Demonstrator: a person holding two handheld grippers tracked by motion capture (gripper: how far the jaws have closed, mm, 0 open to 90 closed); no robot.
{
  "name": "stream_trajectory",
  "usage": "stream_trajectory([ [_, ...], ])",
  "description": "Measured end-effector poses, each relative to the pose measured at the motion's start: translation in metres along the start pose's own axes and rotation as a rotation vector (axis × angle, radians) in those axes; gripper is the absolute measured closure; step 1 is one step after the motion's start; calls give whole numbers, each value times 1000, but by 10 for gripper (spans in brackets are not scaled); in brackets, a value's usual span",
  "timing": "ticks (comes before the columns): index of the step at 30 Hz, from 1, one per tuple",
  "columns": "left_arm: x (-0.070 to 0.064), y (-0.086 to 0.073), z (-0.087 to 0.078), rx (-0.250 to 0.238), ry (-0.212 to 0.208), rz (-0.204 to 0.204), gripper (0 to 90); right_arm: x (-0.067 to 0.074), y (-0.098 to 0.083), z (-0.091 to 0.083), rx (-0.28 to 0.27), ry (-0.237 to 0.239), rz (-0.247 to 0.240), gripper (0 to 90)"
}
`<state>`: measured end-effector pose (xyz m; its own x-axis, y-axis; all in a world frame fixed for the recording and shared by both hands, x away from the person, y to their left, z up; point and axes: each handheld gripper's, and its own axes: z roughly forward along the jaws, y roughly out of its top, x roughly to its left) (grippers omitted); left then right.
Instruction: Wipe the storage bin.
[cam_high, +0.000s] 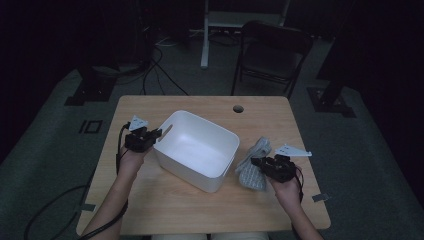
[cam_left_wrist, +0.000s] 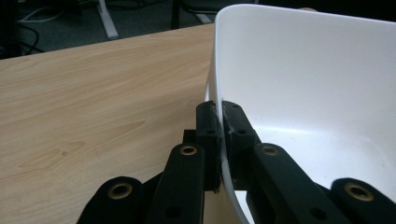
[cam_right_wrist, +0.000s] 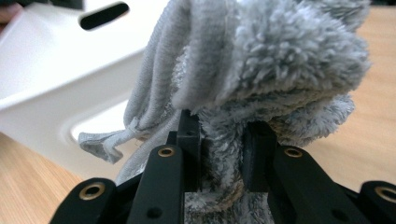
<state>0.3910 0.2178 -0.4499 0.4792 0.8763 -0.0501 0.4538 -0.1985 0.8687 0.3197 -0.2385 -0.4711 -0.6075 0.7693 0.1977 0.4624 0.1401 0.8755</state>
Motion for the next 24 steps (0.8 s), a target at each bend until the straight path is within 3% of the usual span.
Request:
stream_trajectory([
  [4, 1, -1, 0, -3, -8, -1, 867, 8, 22, 7, -51, 48, -20, 731],
  [7, 2, -3, 0, -18, -19, -12, 865, 16, 26, 19, -34, 53, -51, 731],
  [10, 3, -4, 0, -31, -36, -25, 859, 19, 27, 29, -17, 46, -70, 731],
  [13, 6, -6, -1, -40, -52, -12, 852, 14, 26, 34, -23, 62, -43, 732],
  [16, 8, -7, -1, -49, -68, -18, 848, 13, 24, 37, -11, 53, -48, 732],
  [19, 6, -6, -1, -41, -65, 7, 848, 14, 17, 45, 27, 28, -61, 732],
  [24, 6, -7, -1, -47, -66, 3, 847, 9, 10, 53, 46, 32, -38, 732],
])
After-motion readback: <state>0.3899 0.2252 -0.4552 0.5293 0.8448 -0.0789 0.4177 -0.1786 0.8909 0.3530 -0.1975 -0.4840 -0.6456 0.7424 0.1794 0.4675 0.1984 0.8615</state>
